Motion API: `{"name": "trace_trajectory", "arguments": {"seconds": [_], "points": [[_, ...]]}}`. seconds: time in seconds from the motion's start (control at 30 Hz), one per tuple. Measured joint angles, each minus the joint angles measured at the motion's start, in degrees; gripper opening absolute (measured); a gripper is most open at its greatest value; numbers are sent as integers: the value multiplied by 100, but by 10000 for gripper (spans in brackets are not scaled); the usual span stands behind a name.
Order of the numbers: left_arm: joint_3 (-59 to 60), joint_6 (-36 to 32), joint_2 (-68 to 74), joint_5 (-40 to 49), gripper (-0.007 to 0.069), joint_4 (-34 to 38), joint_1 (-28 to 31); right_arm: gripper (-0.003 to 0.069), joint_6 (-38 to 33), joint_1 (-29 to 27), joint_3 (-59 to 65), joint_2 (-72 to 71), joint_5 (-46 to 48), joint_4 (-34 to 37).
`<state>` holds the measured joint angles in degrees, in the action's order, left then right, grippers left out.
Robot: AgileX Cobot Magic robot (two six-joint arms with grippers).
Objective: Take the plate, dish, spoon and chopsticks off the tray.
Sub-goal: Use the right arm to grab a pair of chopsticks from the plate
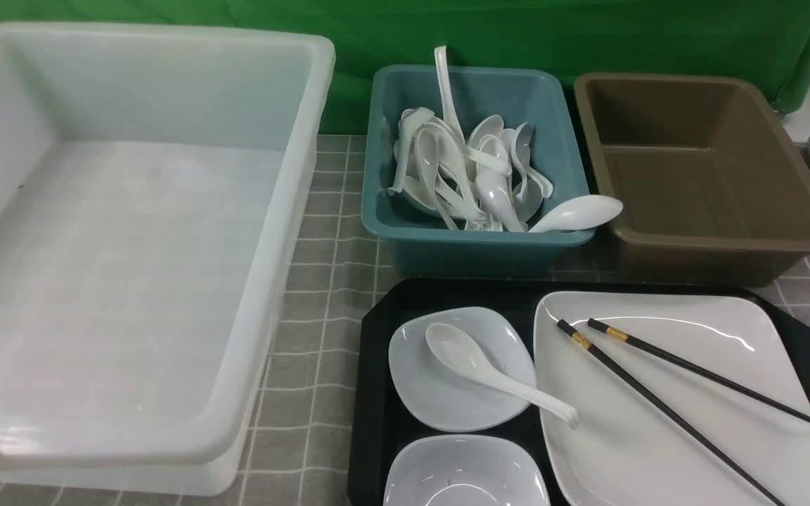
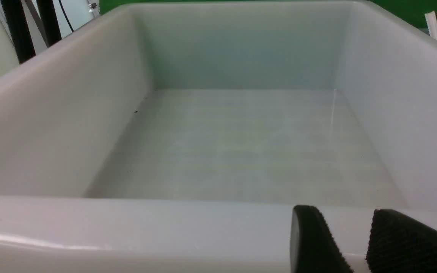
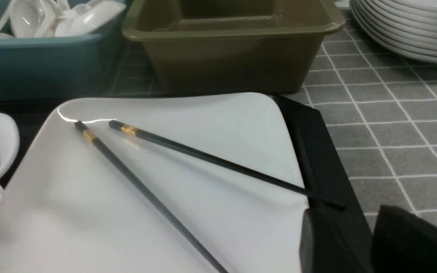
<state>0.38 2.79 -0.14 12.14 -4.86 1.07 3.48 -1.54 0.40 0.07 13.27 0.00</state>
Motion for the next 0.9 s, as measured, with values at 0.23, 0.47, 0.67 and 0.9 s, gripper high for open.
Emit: {"name": "trace_trajectory", "arguments": {"seconds": [0.23, 0.47, 0.67, 0.9], "points": [[0, -44, 0, -10, 232, -52, 0, 241, 0, 0, 0, 0, 0, 0], [0, 263, 0, -1158, 232, 1010, 0, 241, 0, 0, 0, 0, -5, 0], [0, 458, 0, -3581, 232, 1520, 0, 241, 0, 0, 0, 0, -5, 0], [0, 1663, 0, -5110, 232, 1053, 0, 241, 0, 0, 0, 0, -40, 0]]}}
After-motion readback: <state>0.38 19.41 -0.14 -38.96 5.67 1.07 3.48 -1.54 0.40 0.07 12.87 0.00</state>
